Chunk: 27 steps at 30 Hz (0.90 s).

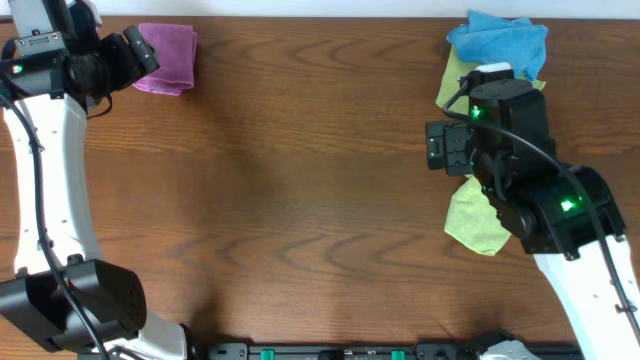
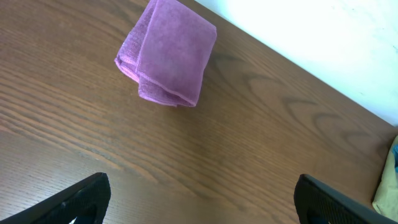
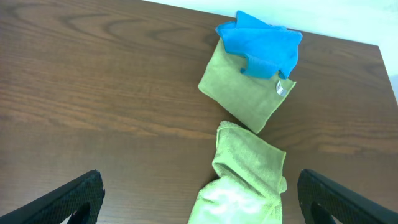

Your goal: Fold the cloth

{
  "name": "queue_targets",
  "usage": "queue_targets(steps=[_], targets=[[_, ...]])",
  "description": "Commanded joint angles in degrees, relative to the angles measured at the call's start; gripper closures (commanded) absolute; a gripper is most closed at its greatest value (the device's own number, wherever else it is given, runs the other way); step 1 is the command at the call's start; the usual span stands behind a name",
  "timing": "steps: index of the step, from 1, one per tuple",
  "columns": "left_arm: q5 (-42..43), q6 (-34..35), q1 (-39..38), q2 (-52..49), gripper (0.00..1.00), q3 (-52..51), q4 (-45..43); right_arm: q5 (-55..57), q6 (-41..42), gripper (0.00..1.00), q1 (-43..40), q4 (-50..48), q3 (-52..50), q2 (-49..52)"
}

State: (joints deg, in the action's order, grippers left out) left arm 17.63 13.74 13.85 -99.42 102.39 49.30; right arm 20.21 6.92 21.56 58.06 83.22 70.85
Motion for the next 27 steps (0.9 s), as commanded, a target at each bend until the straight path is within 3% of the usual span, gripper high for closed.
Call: queue_targets(steps=[1, 12, 20, 21, 25, 27], targets=[[0.15, 0.63, -0.04, 0.57, 0.04, 0.74, 0.24, 0.94, -0.79, 0.01, 0.59, 0.11, 0.79, -0.09], [-0.28, 0.55, 0.00, 0.55, 0.05, 0.74, 0.24, 0.94, -0.79, 0.01, 0.59, 0.11, 0.79, -0.09], [-10.73, -0.22, 0.81, 1.51, 0.05, 0.74, 3.10, 0.94, -0.79, 0.01, 0.59, 0.11, 0.79, -0.09], [-10.16, -1.70, 1.07, 2.19, 0.05, 0.74, 2.29, 0.94, -0.79, 0.01, 0.59, 0.11, 0.79, -0.09], [-5.14, -19.12, 0.94, 7.91, 0.05, 0.74, -2.05, 0.96, -0.81, 0.01, 0.59, 0.11, 0.79, -0.09], [-4.66, -21.49, 0.74, 10.97, 0.05, 0.74, -2.25, 0.94, -0.79, 0.01, 0.59, 0.11, 0.79, -0.09]])
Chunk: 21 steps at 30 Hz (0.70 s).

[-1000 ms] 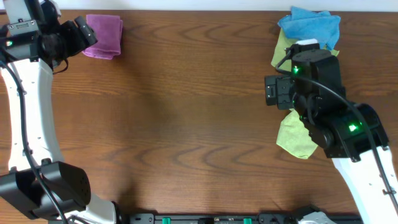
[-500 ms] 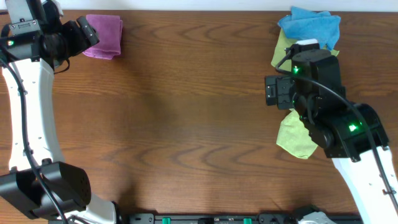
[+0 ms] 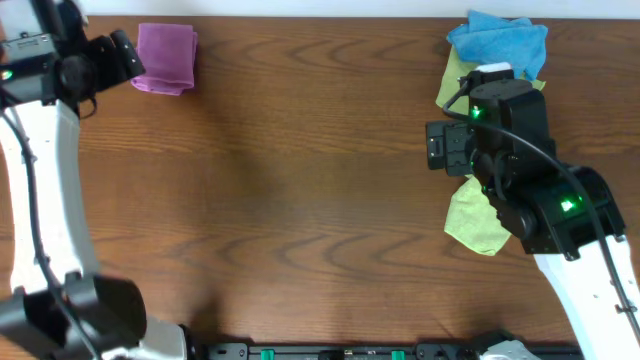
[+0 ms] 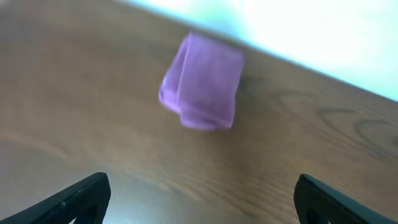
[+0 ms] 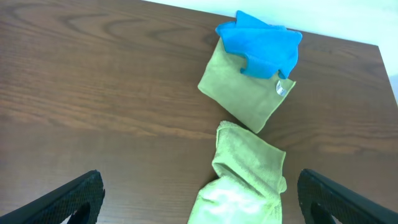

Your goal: Fold the cloth

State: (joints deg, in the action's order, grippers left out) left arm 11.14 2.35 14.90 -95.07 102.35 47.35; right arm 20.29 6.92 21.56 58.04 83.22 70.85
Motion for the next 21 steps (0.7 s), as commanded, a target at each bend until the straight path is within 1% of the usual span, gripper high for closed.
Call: queue_targets(steps=[1, 4, 5, 8, 14, 18, 21], targets=[[1.75, -10.16, -0.35, 8.24, 0.05, 0.79, 0.04, 0.85, -0.79, 0.01, 0.59, 0.13, 0.79, -0.09], [1.75, -11.91, -0.46, 12.74, 0.05, 0.57, 2.25, 0.85, -0.79, 0.01, 0.59, 0.13, 0.79, -0.09], [1.81, -13.49, -0.46, 14.69, 0.05, -0.22, 2.47, 0.85, -0.79, 0.01, 0.59, 0.13, 0.79, -0.09], [1.81, -14.97, -0.46, 20.39, 0.05, -5.09, 1.55, 0.85, -0.81, 0.01, 0.59, 0.13, 0.79, -0.09], [1.97, -15.06, -0.46, 31.50, 0.05, -18.34, -3.13, 0.85, -0.79, 0.01, 0.59, 0.13, 0.79, -0.09], [3.87, -15.04, -0.46, 43.34, 0.05, -30.97, -7.02, 0.85, -0.79, 0.01, 0.59, 0.13, 0.79, -0.09], [4.22, -15.04, -1.07, 48.96, 0.04, -35.56, -7.52, 0.85, -0.79, 0.01, 0.59, 0.13, 0.79, -0.09]])
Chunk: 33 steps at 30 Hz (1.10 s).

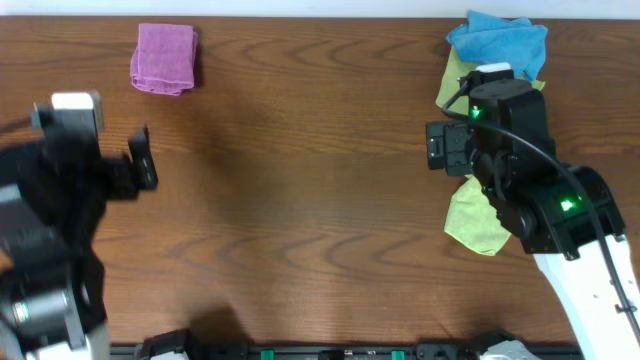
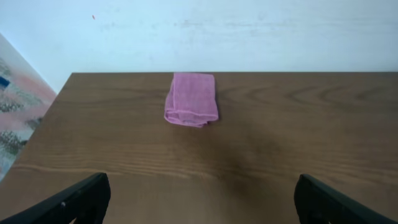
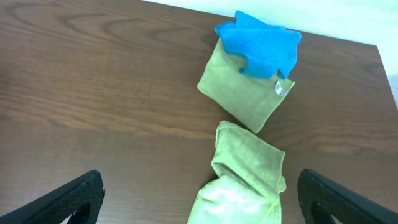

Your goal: Fold the cloth

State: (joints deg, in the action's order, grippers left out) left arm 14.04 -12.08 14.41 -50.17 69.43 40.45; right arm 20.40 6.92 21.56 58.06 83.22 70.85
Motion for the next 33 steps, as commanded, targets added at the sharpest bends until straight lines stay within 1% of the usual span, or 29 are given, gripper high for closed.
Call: queue_targets(steps=[1, 5, 8, 12, 15, 19, 24, 28, 33], targets=[[1.25, -0.63, -1.11, 5.92, 0.04, -3.89, -0.61, 0.74, -0.79, 0.01, 0.59, 0.11, 0.79, -0.09], [1.22, -0.66, -3.67, 12.94, 0.04, -7.69, -0.35, 0.76, -0.79, 0.01, 0.59, 0.11, 0.79, -0.09], [1.49, -0.66, -5.09, 15.89, 0.05, -8.87, 0.13, 0.74, -0.79, 0.01, 0.59, 0.11, 0.79, -0.09], [4.20, -1.27, -5.27, 16.17, 0.05, -9.35, 1.75, 0.74, -0.79, 0.01, 0.59, 0.11, 0.79, -0.09], [5.11, -2.67, -5.49, 16.63, 0.05, -11.85, 0.35, 0.74, -0.81, 0.01, 0.59, 0.11, 0.79, -0.09], [4.26, -2.62, -7.02, 21.70, 0.05, -19.43, -6.47, 0.74, -0.81, 0.01, 0.59, 0.11, 0.79, -0.09], [-1.60, -0.52, -8.63, 31.08, 0.04, -31.34, -14.43, 0.76, -0.79, 0.01, 0.59, 0.11, 0.79, -0.09], [-5.66, 1.46, -9.25, 36.09, 0.05, -41.77, -24.24, 0.74, -0.79, 0.01, 0.59, 0.11, 0.79, -0.09], [-10.88, 4.09, -9.25, 39.34, 0.05, -51.95, -35.45, 0.74, -0.79, 0.01, 0.59, 0.11, 0.79, -0.09]])
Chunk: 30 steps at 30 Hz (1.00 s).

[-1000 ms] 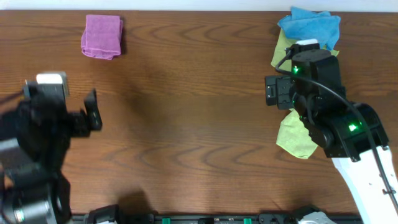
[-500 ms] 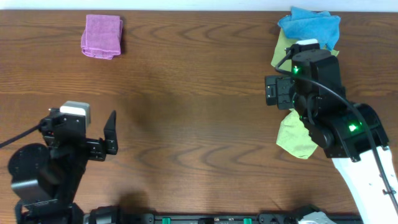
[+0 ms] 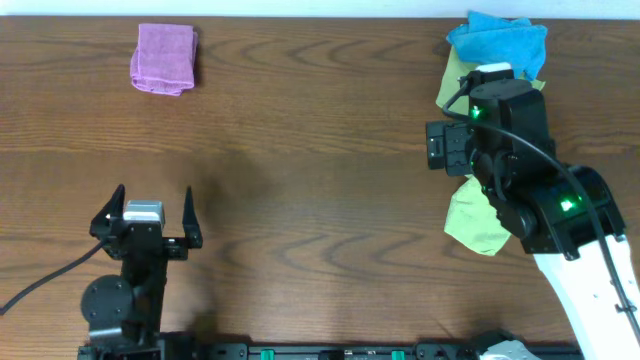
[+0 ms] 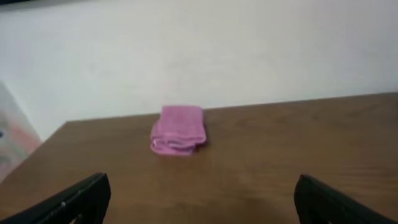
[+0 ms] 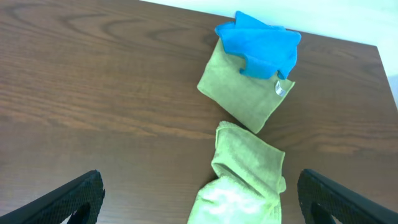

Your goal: Fold the cloth

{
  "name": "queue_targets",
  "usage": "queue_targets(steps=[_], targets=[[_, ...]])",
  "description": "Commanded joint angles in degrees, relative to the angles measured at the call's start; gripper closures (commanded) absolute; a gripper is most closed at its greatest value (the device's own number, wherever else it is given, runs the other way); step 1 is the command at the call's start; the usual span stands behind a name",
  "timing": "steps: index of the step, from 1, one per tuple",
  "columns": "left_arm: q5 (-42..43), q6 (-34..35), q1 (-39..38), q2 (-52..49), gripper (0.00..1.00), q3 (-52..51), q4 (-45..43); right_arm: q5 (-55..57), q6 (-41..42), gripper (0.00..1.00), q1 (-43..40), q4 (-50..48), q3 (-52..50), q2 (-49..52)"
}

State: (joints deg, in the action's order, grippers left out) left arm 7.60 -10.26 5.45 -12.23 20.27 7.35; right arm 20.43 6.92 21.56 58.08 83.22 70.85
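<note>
A folded pink cloth (image 3: 162, 58) lies at the far left of the table, small and distant in the left wrist view (image 4: 178, 129). My left gripper (image 3: 153, 205) stands open and empty near the front edge, far from it (image 4: 199, 202). A crumpled light green cloth (image 5: 245, 177) lies on the right, partly under my right arm (image 3: 475, 220). My right gripper (image 5: 200, 199) hangs open above the light green cloth, holding nothing.
A folded olive-green cloth (image 5: 239, 93) lies at the far right corner with a rumpled blue cloth (image 5: 261, 43) on top of it (image 3: 497, 40). Bare wooden table (image 3: 320, 150) stretches between the two arms.
My left arm has moved from the middle left of the table back to the front edge, so the pink cloth looks farther off. The right arm and all cloths are unmoved.
My left gripper was open right beside the folded pink cloth at the far left corner. It then stood a little back from it, then at the middle left, and now sits low at the front edge. The right arm stayed over the green cloth throughout.
</note>
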Motion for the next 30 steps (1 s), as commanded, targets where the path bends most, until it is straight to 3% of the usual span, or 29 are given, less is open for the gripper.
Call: queue_targets(steps=[1, 8, 30], targets=[[-5.55, 2.82, -0.28, 1.86, 0.05, -4.33, -3.76, 0.72, -0.79, 0.01, 0.59, 0.09, 0.79, -0.09], [-9.53, 3.15, 0.15, 4.48, 0.05, -9.22, -5.97, 0.72, -0.79, 0.01, 0.59, 0.09, 0.79, -0.09], [-9.51, 9.05, 2.14, 10.58, 0.05, -20.06, -6.25, 0.72, -0.81, 0.01, 0.59, 0.09, 0.79, -0.09]])
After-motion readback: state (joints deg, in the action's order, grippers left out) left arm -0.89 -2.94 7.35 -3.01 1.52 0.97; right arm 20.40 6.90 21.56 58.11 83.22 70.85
